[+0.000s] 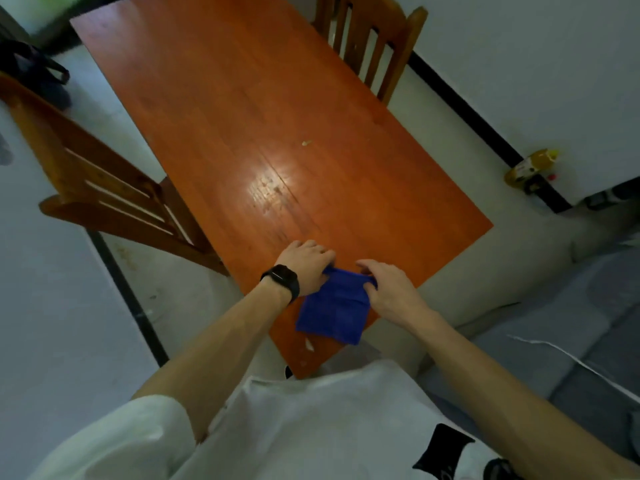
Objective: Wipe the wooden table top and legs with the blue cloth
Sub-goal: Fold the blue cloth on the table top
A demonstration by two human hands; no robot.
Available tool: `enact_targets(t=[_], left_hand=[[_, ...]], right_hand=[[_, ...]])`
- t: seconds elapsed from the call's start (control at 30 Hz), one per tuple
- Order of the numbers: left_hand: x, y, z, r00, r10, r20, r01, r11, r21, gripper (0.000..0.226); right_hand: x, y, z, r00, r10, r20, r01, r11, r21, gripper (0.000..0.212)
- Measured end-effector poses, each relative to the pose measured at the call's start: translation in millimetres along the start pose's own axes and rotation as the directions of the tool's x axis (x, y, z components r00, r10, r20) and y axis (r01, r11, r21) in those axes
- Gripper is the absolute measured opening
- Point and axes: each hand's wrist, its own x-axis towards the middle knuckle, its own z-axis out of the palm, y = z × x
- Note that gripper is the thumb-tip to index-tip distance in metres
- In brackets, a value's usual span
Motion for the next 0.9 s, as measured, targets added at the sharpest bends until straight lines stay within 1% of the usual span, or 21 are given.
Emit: enact_targets(t=[0.07,0.13,0.23,0.3,0.37,0.43,0.47,0.5,0.53,0.57,0.63,0.7,0.73,0.8,0.87,0.9], left_hand=[[-7,-4,-17,0.996,-0.016,-0.092,0.012,0.999,-0.041,0.022],[-18,-8,-32,0.975,-0.022,-0.222,0.014,0.999,-0.040,0.021],[-43,-12,-36,0.894,0.037,-0.447,-0.030,0.999,0.022,0.023],[-59,-13,-26,0.841,0.060,-0.538,-0.039,0.998,0.051,0.023],[-74,-8,-7,0.822,0.037,-0.568,-0.026,0.999,0.028,0.023],[-87,1,19,0.855,0.019,-0.518,-0.018,1.000,0.006,0.023],[-94,7,34,0.902,0.003,-0.431,-0.009,1.000,-0.011,0.023],[-100,15,49,0.953,-0.020,-0.303,0.009,0.999,-0.036,0.024],[-107,23,64,0.985,-0.041,-0.170,0.029,0.997,-0.073,0.027],[-114,31,79,0.996,-0.063,-0.069,0.054,0.990,-0.132,0.029],[-126,44,105,0.992,-0.111,0.062,0.125,0.951,-0.284,0.030],[-135,52,123,0.977,-0.159,0.140,0.204,0.887,-0.413,0.028],[-137,54,129,0.970,-0.188,0.156,0.239,0.854,-0.461,0.028],[-138,53,136,0.954,-0.257,0.151,0.297,0.771,-0.563,0.024],[-132,48,136,0.932,-0.346,0.113,0.329,0.672,-0.663,0.021],[-128,46,133,0.916,-0.392,0.089,0.337,0.626,-0.703,0.022]], right_hand=[[3,-7,-15,0.997,-0.032,-0.077,0.025,0.995,-0.094,0.043],[2,-18,-31,0.976,-0.121,-0.181,0.097,0.986,-0.134,0.037],[-9,-28,-41,0.904,-0.266,-0.335,0.215,0.959,-0.183,0.028],[-17,-28,-35,0.873,-0.316,-0.372,0.256,0.945,-0.202,0.025],[-25,-22,-18,0.884,-0.323,-0.338,0.265,0.942,-0.206,0.023],[-36,-12,6,0.928,-0.283,-0.243,0.241,0.952,-0.190,0.022],[-42,-7,19,0.952,-0.256,-0.167,0.222,0.955,-0.198,0.022],[-50,-2,32,0.972,-0.225,-0.071,0.204,0.953,-0.223,0.021],[-58,2,43,0.981,-0.193,0.026,0.193,0.951,-0.241,0.022],[-68,5,53,0.979,-0.165,0.117,0.189,0.952,-0.242,0.023],[-84,8,66,0.962,-0.109,0.250,0.165,0.963,-0.214,0.021],[-93,12,73,0.951,-0.076,0.300,0.127,0.980,-0.155,0.019],[-93,14,75,0.950,-0.066,0.306,0.108,0.987,-0.122,0.018],[-86,16,77,0.959,-0.041,0.280,0.056,0.997,-0.045,0.012],[-73,16,77,0.975,0.005,0.224,-0.017,0.998,0.053,0.005],[-66,16,77,0.979,0.041,0.198,-0.065,0.991,0.116,0.005]])
